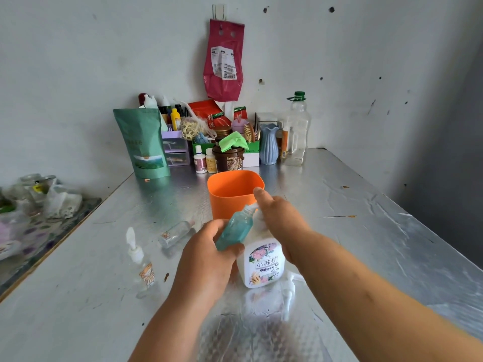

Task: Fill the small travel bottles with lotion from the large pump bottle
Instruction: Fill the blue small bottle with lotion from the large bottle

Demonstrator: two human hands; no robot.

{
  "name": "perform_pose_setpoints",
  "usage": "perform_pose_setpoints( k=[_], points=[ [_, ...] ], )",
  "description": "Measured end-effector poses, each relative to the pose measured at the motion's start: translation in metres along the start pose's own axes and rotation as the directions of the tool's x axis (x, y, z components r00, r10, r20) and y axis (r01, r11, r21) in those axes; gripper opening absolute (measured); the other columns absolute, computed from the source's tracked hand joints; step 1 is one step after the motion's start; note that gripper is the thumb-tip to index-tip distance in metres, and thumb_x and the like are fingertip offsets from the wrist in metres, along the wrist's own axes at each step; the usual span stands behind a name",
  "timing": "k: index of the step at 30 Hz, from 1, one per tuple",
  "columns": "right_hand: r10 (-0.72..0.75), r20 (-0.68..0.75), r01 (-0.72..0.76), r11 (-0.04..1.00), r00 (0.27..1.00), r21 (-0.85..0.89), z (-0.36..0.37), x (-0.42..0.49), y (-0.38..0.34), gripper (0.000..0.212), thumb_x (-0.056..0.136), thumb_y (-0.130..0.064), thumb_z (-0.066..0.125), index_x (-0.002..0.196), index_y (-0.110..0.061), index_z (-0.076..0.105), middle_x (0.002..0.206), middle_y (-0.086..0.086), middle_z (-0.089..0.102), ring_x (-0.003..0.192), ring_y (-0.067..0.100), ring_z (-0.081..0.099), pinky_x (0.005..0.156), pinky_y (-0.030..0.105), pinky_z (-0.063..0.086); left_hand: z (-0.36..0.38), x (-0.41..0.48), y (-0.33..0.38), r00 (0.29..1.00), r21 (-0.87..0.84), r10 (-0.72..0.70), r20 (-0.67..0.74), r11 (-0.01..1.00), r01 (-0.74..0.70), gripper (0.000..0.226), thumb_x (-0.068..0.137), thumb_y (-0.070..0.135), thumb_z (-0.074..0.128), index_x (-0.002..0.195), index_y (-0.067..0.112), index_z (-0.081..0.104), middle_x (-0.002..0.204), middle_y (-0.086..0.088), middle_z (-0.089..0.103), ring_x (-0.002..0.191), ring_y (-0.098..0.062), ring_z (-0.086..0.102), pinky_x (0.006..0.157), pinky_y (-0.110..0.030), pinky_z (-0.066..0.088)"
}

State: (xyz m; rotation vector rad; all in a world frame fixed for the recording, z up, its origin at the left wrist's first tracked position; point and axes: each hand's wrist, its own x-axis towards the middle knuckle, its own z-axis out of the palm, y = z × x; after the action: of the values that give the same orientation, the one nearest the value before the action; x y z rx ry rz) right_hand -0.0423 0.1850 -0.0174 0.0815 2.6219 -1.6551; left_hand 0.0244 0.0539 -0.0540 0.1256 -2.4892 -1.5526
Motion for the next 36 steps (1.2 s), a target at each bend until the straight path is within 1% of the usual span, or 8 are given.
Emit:
perform_pose_setpoints(
  k=[2,6,8,12,19,28,33,36],
  points=[
    [-0.012,0.009,0.012,1.000,1.000,-0.014,0.002,-0.001,0.005,0.043,0.103,-0.037,0.032,0.121,-0.007,0.056,0.103,0.017,0.061,0.096,0.030,0.059,0.087,0.037,0.046,0.001,0.000,-0.002,1.000,-0.001,-0.011,0.005,1.000,0.011,0.035,0.084,0.018,0.073,0.108,0.041,0.060,0.098,0.019,0.068,0.085,0.001,0.064,0.056,-0.009,0.044],
    [0.015,-0.013,-0.013,0.994,1.000,0.109,0.002,-0.006,0.009,0.058,0.097,-0.051,0.041,0.120,0.000,0.059,0.086,0.006,0.058,0.074,0.017,0.051,0.055,0.022,0.038,0.001,-0.002,-0.002,1.000,0.015,-0.008,0.002,1.000,0.008,0.035,0.083,0.021,0.074,0.111,0.039,0.061,0.101,0.018,0.068,0.093,-0.003,0.064,0.076,-0.022,0.050],
    [0.057,0.003,-0.057,0.990,0.998,0.126,0.000,-0.007,0.007,0.061,0.095,-0.054,0.043,0.121,-0.001,0.059,0.105,0.016,0.064,0.087,0.024,0.057,0.065,0.027,0.041,-0.001,-0.003,0.000,1.000,0.017,-0.004,0.003,1.000,0.004,0.035,0.083,0.021,0.074,0.110,0.039,0.061,0.101,0.018,0.068,0.093,-0.003,0.064,0.077,-0.023,0.049],
    [0.171,0.099,-0.189,0.956,0.980,0.224,-0.002,-0.007,-0.001,0.065,0.089,-0.063,0.046,0.127,-0.010,0.057,0.121,0.008,0.062,0.105,0.024,0.057,0.090,0.034,0.041,-0.003,-0.004,0.005,1.000,0.015,0.013,-0.001,1.000,-0.013,0.034,0.084,0.017,0.072,0.105,0.041,0.060,0.098,0.019,0.068,0.088,0.001,0.063,0.066,-0.016,0.043],
    [0.156,0.113,-0.179,0.957,0.981,0.228,-0.004,-0.007,-0.001,0.066,0.092,-0.062,0.043,0.132,-0.011,0.054,0.131,0.008,0.057,0.107,0.023,0.051,0.087,0.034,0.033,-0.003,-0.002,0.006,1.000,0.012,0.024,-0.003,1.000,-0.024,0.032,0.084,0.019,0.073,0.102,0.043,0.059,0.096,0.020,0.068,0.089,0.002,0.063,0.071,-0.018,0.045],
    [0.078,0.003,-0.078,0.985,0.997,0.151,0.001,0.001,0.008,0.055,0.097,-0.053,0.040,0.122,-0.007,0.057,0.104,0.007,0.059,0.094,0.022,0.054,0.082,0.032,0.040,0.000,0.002,-0.002,1.000,0.008,0.010,0.009,1.000,-0.010,0.034,0.082,0.019,0.075,0.105,0.041,0.062,0.097,0.021,0.070,0.091,0.001,0.065,0.078,-0.023,0.049],
    [0.140,-0.044,-0.128,0.971,0.989,0.203,0.003,-0.004,0.010,0.045,0.102,-0.038,0.036,0.137,-0.012,0.045,0.125,0.019,0.055,0.114,0.034,0.055,0.089,0.035,0.045,0.000,-0.001,0.000,1.000,0.019,0.007,0.019,1.000,-0.008,0.035,0.084,0.020,0.074,0.101,0.045,0.057,0.099,0.021,0.067,0.093,0.001,0.063,0.075,-0.019,0.046],
    [0.178,0.024,-0.179,0.969,0.984,0.171,0.000,-0.009,0.003,0.060,0.091,-0.060,0.046,0.123,-0.010,0.058,0.117,0.014,0.062,0.106,0.033,0.059,0.079,0.033,0.040,-0.001,-0.004,0.003,1.000,0.013,0.011,0.012,1.000,-0.011,0.034,0.083,0.021,0.074,0.104,0.043,0.059,0.098,0.020,0.068,0.092,0.001,0.063,0.076,-0.021,0.047]
  ],
)
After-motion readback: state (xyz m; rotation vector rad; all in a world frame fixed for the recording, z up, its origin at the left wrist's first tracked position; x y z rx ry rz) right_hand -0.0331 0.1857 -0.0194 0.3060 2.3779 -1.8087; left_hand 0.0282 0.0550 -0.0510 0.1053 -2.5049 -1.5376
